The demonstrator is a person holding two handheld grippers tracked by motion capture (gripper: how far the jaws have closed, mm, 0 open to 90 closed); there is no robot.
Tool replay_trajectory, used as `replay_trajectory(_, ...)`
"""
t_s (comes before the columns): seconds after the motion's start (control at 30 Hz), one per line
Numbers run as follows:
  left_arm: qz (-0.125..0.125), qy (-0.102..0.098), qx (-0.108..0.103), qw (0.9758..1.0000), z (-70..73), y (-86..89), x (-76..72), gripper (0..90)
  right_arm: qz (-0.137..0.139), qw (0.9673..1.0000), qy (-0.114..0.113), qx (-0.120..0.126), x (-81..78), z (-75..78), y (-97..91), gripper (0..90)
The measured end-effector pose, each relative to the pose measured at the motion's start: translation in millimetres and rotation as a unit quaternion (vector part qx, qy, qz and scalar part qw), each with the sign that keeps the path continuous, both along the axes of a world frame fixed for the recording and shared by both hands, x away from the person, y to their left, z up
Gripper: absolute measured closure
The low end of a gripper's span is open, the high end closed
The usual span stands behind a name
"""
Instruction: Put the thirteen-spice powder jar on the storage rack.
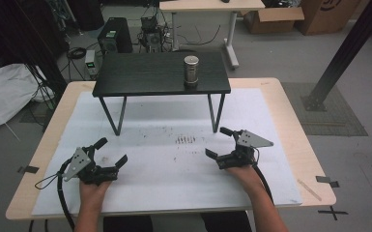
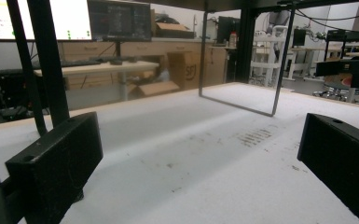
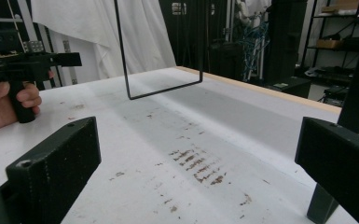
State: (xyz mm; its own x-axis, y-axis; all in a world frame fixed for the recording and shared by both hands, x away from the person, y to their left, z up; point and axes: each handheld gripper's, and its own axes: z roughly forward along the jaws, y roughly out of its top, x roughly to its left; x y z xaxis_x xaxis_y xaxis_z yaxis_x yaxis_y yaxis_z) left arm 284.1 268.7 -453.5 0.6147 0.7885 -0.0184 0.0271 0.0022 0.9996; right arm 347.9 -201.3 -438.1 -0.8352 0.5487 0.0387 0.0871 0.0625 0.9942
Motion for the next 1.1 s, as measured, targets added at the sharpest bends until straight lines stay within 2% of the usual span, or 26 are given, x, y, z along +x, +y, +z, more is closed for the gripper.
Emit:
replay_trajectory(0.23, 0.0, 0.0, 0.0, 1.0, 0.0, 0.0, 0.0, 0.3, -0.01, 0.9999, 0.01, 0.007, 0.9, -11.9, -3.4, 0.0)
replay_trajectory(0.5, 0.0, 0.0, 0.001, 1.0, 0.0, -0.1, 0.0, 0.3, -0.014, 0.9998, 0.003, 0.016, -0.5, -12.9, -5.0, 0.0)
replay_trajectory(0.6, 0.0, 0.0, 0.001, 1.0, 0.0, -0.1, 0.0, 0.3, -0.016, 0.9997, -0.009, 0.018, -2.8, -13.6, -5.4, 0.0)
replay_trajectory(0.67, 0.0, 0.0, 0.001, 1.0, 0.0, -0.2, 0.0, 0.3, -0.036, 0.9989, -0.018, 0.026, -6.0, -14.5, -5.9, 0.0)
replay_trajectory(0.8, 0.001, 0.0, 0.002, 1.0, 0.0, -0.3, 0.0, 0.3, -0.036, 0.9981, -0.033, 0.038, -9.0, -15.8, -8.0, 0.0)
replay_trajectory(0.93, 0.001, 0.001, 0.002, 1.0, 0.0, -0.4, 0.0, 0.5, -0.034, 0.998, -0.043, 0.03, -10.8, -15.9, -6.7, 0.0)
replay_trajectory(1.1, 0.001, 0.0, 0.002, 1.0, -0.1, -0.4, -0.1, 0.5, -0.035, 0.9976, -0.048, 0.036, -12.0, -16.4, -7.6, 0.0)
